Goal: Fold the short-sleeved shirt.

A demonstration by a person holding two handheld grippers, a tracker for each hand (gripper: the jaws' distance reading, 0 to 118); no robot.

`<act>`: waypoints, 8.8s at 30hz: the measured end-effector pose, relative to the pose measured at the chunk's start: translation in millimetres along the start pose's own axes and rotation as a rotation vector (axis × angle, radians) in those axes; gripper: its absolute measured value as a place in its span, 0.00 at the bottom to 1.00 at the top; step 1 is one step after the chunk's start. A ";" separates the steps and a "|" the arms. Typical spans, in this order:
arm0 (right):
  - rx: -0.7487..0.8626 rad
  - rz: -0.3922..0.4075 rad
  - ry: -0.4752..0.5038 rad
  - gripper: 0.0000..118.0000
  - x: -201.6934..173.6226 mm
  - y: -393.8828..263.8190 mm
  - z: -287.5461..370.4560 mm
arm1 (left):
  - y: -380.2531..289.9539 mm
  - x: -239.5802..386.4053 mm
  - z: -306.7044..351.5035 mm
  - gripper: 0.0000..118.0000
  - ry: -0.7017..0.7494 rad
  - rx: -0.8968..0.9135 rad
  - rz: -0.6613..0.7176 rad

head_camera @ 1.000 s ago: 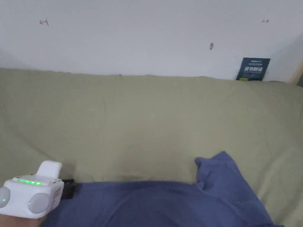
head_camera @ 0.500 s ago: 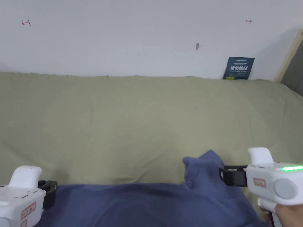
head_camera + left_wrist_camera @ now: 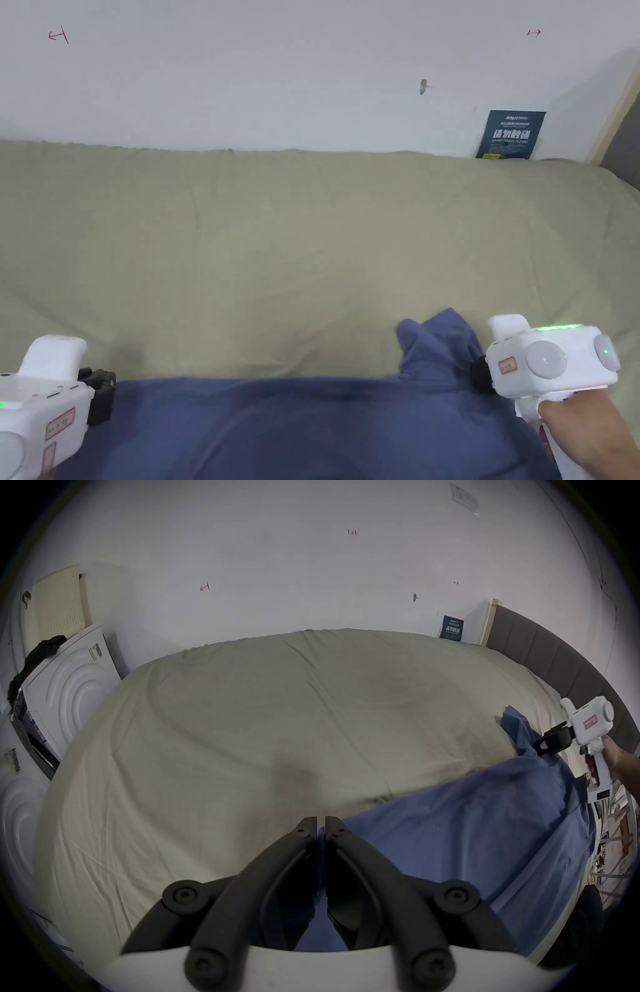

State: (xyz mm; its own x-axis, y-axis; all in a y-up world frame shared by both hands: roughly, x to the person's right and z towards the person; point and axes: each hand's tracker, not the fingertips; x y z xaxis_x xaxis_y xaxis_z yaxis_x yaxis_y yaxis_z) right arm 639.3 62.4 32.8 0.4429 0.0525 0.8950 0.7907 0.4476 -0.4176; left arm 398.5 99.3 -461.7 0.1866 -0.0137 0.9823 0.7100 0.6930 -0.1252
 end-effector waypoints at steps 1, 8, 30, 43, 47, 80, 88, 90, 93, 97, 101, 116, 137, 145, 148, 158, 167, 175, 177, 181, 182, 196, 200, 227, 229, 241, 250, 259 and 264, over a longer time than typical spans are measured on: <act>0.004 -0.001 0.012 0.01 -0.5 0.1 5.2 | 0.2 0.1 -1.9 0.00 0.004 -0.006 0.000; 0.135 0.014 0.041 0.01 -4.6 -1.1 58.9 | 1.5 2.4 24.1 0.00 0.015 0.002 0.031; 0.246 0.025 0.097 0.01 -37.8 -267.6 180.4 | -167.9 15.3 174.8 0.00 0.024 -0.072 0.043; 0.486 -0.065 0.067 0.93 -48.0 -298.3 212.5 | -182.1 37.4 240.8 0.91 0.101 0.247 0.037; 0.598 -0.080 0.087 0.93 -75.5 -322.5 266.7 | -196.2 46.8 299.6 0.90 0.100 0.360 0.037; 0.489 -0.179 0.202 0.04 -157.6 -309.6 269.3 | -198.8 -117.3 50.5 1.00 -1.005 -0.188 0.961; 0.475 -0.160 0.242 0.04 -169.3 -294.6 257.0 | -175.8 -97.2 24.6 0.87 -0.970 -0.233 0.792; 0.473 -0.162 0.249 0.04 -169.9 -294.2 255.7 | -176.6 -97.7 19.0 0.05 -0.998 -0.271 0.807; 0.478 -0.166 0.253 0.04 -168.9 -295.1 257.9 | -191.0 -78.6 5.5 0.04 -0.788 -0.435 0.784; 0.490 -0.179 0.250 0.04 -161.2 -298.7 263.7 | -180.8 -79.4 29.7 0.04 -0.803 -0.315 0.777; 0.499 -0.187 0.246 0.04 -153.8 -300.9 265.9 | -162.2 -81.0 59.4 0.04 -0.683 -0.271 0.722; 0.571 -0.226 0.305 0.04 -146.6 -326.0 277.1 | -97.4 -53.0 150.9 0.04 -0.306 -0.191 0.521; 0.629 -0.252 0.321 0.04 -126.9 -357.2 289.2 | -69.7 74.4 125.8 0.99 -0.288 -0.056 0.328; 0.612 -0.268 0.339 0.04 -130.4 -356.2 279.5 | -101.2 87.7 100.9 0.14 -0.202 -0.172 0.299; 0.618 -0.268 0.335 0.04 -131.0 -354.2 283.0 | -115.5 131.6 68.0 0.14 -0.328 -0.271 0.290; 0.624 -0.274 0.294 0.04 -116.7 -350.1 286.9 | -116.8 192.9 72.0 0.15 -0.301 -0.173 0.158; 0.637 -0.230 0.325 0.04 -133.4 -348.2 285.9 | -148.2 142.6 170.0 0.14 -0.216 -0.038 0.079; 0.640 -0.201 0.355 0.04 -152.2 -349.4 292.4 | -164.2 56.2 165.2 1.00 -0.411 -0.033 0.492; 0.636 -0.198 0.354 0.04 -153.4 -349.6 291.8 | -168.9 19.7 159.2 1.00 -0.454 0.010 0.591; 0.610 -0.194 0.351 0.04 -154.9 -347.2 287.7 | -177.6 -42.2 116.4 1.00 -0.567 -0.093 0.812; 0.605 -0.193 0.348 0.04 -155.6 -346.0 286.9 | -181.0 -50.1 103.2 1.00 -0.581 -0.116 0.838; 0.556 -0.234 0.334 0.04 -157.7 -327.5 276.0 | -162.4 26.8 7.7 0.09 -0.799 -0.382 0.797; 0.555 -0.216 0.329 0.04 -157.4 -325.4 277.0 | -174.1 16.1 16.6 0.08 -0.792 -0.279 0.902; 0.642 -0.165 0.270 0.04 -149.2 -359.5 300.7 | -110.1 236.0 97.6 0.08 -0.298 -0.168 -0.022; 0.651 -0.174 0.263 0.04 -143.6 -363.1 302.9 | -125.8 253.9 74.9 0.11 -0.173 -0.184 -0.072; 0.644 -0.198 0.272 0.04 -132.6 -365.4 288.0 | -92.0 127.3 168.8 0.90 -0.482 0.114 0.341; 0.621 -0.221 0.269 0.04 -130.4 -367.0 287.3 | -152.4 233.5 62.9 0.19 -0.594 -0.220 0.400; 0.552 -0.211 0.303 0.04 -126.9 -337.7 266.6 | -145.5 234.4 91.1 0.19 -0.557 -0.133 0.288; 0.465 -0.265 0.484 0.04 -143.3 -283.9 201.2 | -151.0 179.4 147.9 0.19 -0.556 -0.065 0.278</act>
State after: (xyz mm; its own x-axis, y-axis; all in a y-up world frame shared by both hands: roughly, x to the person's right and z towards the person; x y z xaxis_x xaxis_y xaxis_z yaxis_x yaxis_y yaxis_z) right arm 266.3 107.5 54.7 0.4839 -0.4637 0.7421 0.6837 0.7297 0.0101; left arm 224.4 98.8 -246.0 0.0013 0.5498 0.8353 0.7286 0.5716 -0.3773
